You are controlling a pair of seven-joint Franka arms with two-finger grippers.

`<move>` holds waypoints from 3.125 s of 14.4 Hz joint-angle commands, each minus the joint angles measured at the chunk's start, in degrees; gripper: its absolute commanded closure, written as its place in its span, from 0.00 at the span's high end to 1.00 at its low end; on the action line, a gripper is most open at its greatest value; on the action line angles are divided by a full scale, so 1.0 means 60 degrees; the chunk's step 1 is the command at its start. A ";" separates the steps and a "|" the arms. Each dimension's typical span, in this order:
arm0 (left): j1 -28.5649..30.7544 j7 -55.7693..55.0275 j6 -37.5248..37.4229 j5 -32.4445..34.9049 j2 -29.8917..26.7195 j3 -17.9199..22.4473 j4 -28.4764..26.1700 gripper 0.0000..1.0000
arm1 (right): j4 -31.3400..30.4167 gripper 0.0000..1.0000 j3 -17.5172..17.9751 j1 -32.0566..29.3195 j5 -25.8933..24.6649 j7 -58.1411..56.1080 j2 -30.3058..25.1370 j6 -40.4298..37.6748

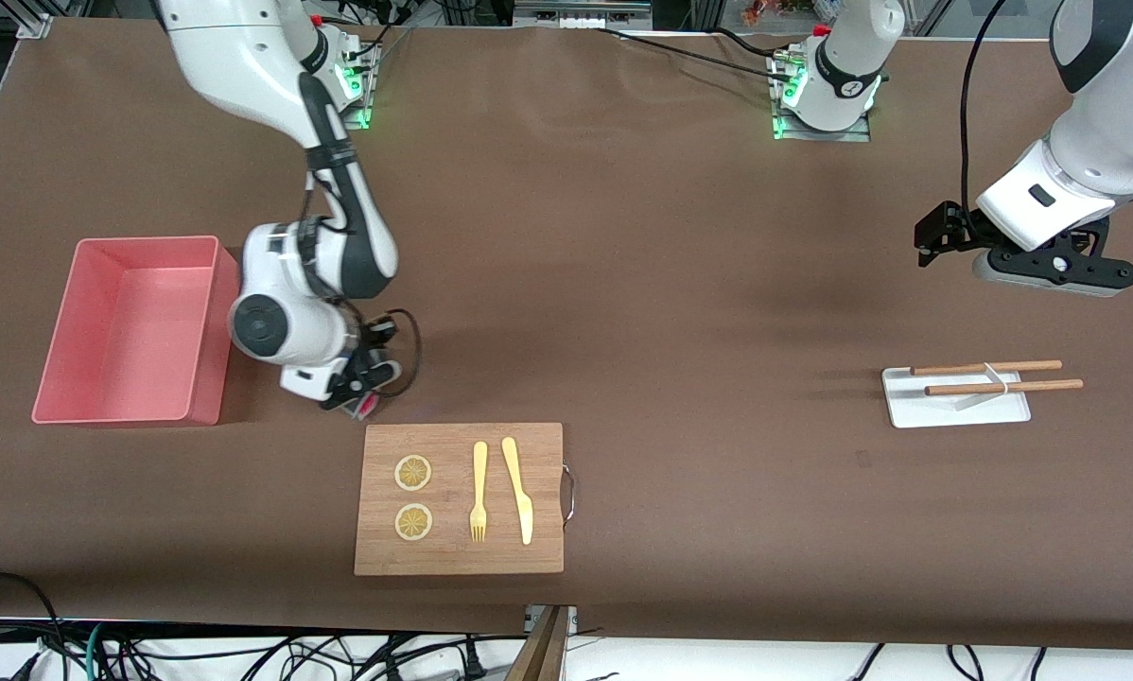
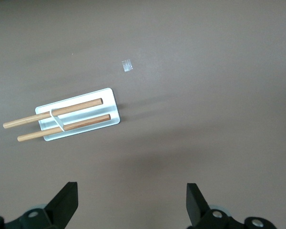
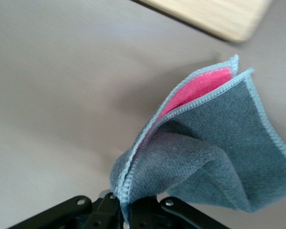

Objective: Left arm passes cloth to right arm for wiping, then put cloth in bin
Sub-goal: 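Wipe the table beside the wooden board with the cloth in the right gripper, then carry the cloth with the right gripper over the pink bin, then open the right gripper to drop the cloth into the bin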

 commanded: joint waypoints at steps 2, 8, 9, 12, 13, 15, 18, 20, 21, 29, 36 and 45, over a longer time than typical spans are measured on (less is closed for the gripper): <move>-0.0038 -0.0087 -0.0251 0.0161 0.0146 -0.0009 0.0320 1.00 | 0.0954 0.00 0.0440 0.0665 0.0148 0.2796 0.0404 0.0053; -0.0053 -0.0116 -0.0280 0.0118 0.0146 -0.0009 0.0305 1.00 | 0.2157 0.00 0.1159 0.1033 0.0148 0.5908 0.0537 -0.0122; -0.0053 -0.0116 -0.0266 0.0103 0.0146 -0.0009 0.0305 1.00 | 0.2216 0.00 0.1145 0.1033 0.0119 0.5894 0.0479 -0.0312; -0.0053 -0.0116 -0.0266 0.0088 0.0146 -0.0009 0.0305 1.00 | 0.2231 0.00 0.0519 0.0872 -0.0086 0.5472 -0.0295 -0.1247; -0.0053 -0.0131 -0.0266 0.0088 0.0146 0.0005 0.0305 1.00 | 0.2362 0.00 0.0254 0.0886 -0.0101 0.5194 -0.0545 -0.1672; -0.0053 -0.0131 -0.0266 0.0088 0.0146 0.0005 0.0305 1.00 | 0.2640 0.00 -0.0273 0.0872 -0.0276 0.5031 -0.0970 -0.2769; -0.0053 -0.0131 -0.0280 0.0074 0.0146 0.0005 0.0305 1.00 | 0.2832 0.00 -0.1312 0.0872 -0.0745 0.3966 -0.1673 -0.4089; -0.0053 -0.0131 -0.0266 0.0074 0.0146 0.0005 0.0305 1.00 | 0.2831 0.00 -0.2220 0.0872 -0.0775 0.2533 -0.2083 -0.5069; -0.0053 -0.0131 -0.0266 0.0074 0.0146 0.0005 0.0305 1.00 | 0.2832 0.00 -0.2689 0.0872 -0.0804 0.1844 -0.2114 -0.5625; -0.0053 -0.0116 -0.0281 0.0059 0.0146 0.0005 0.0305 1.00 | 0.2686 0.00 -0.2389 -0.1864 -0.2807 -0.1883 -0.3445 -0.6861; -0.0038 -0.0116 -0.0281 0.0059 0.0146 0.0005 0.0320 1.00 | -0.0534 0.00 -0.0994 -0.4093 -0.4877 -0.2292 -0.5147 -0.3907; -0.0023 -0.0116 -0.0281 0.0030 0.0161 0.0020 0.0305 1.00 | -0.1080 1.00 -0.0906 -0.4269 -0.4425 -0.2339 -0.4795 -0.2526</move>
